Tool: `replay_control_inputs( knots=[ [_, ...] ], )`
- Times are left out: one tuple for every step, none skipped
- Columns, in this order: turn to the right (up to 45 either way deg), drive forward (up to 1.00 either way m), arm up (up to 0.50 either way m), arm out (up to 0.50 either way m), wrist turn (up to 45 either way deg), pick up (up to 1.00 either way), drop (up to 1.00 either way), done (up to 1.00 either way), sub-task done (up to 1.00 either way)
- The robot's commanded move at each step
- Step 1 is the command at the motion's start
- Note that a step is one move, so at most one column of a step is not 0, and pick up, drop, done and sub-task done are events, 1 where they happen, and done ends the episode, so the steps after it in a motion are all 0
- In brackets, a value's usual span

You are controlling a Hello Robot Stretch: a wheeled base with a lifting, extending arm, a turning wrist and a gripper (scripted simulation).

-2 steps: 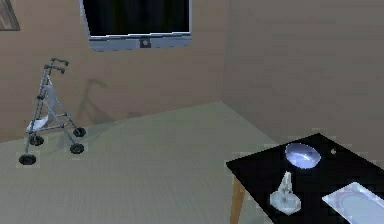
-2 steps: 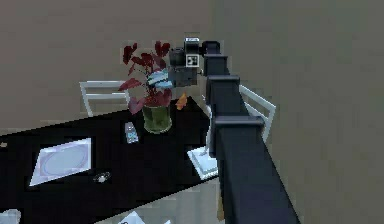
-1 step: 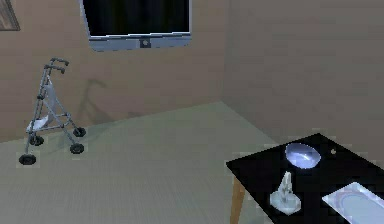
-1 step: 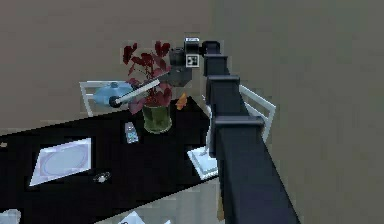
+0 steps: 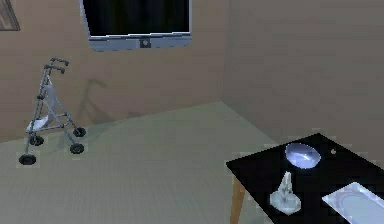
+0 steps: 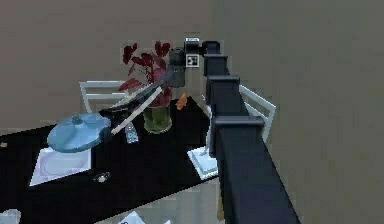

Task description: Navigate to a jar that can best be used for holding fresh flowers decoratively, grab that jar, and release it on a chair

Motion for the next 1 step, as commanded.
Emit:
replay_control_inputs(
  knots=[
    [0.0,0.00,0.00,0.00,-18.0,0.00,0.00,0.00,0.00]
  ],
)
